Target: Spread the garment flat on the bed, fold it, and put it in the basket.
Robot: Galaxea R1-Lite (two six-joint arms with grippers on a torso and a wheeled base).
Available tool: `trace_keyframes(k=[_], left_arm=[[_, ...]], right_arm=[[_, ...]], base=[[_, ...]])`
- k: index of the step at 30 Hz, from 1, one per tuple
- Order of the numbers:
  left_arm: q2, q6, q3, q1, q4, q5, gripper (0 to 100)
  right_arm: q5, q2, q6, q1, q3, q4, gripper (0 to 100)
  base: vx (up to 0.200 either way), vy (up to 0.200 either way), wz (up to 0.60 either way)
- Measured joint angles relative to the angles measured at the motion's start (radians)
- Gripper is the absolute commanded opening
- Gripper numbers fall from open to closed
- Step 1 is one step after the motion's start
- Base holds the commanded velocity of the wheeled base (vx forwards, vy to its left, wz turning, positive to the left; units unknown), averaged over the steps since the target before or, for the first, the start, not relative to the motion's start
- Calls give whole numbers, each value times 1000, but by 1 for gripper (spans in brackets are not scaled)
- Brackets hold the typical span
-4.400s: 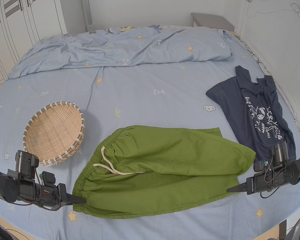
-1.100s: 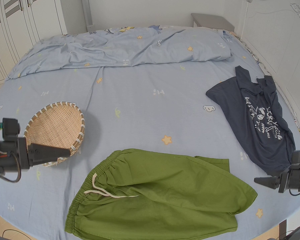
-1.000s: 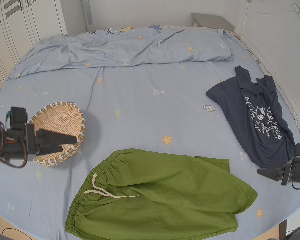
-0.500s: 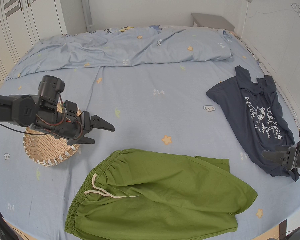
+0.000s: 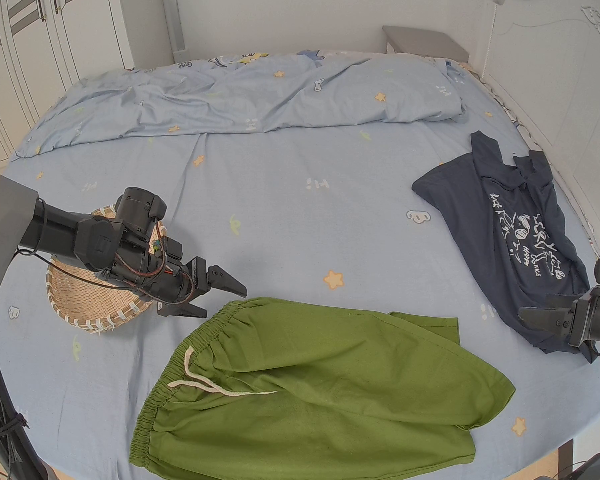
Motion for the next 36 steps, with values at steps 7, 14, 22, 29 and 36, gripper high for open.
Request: trace_keyframes(k=[7, 14, 22, 29, 36], left_arm=[[13, 2, 6, -15, 7, 0, 100], [18, 2, 11, -31, 9, 0, 0], [26, 2, 12, -34, 9, -1, 0], [15, -2, 12, -33, 11, -1, 0], [-61, -4, 27, -21, 11, -2, 0]], right_arm=[[-1, 1, 0, 1, 1, 0, 100], [0, 5, 0, 3, 6, 1, 100], [0, 9, 0, 2, 7, -1, 100], [0, 9, 0, 1, 6, -2, 100], [0, 8, 0, 1, 6, -1, 100]], base=[[0, 0, 0], [0, 0, 0], [0, 0, 0], [0, 0, 0], [0, 0, 0]])
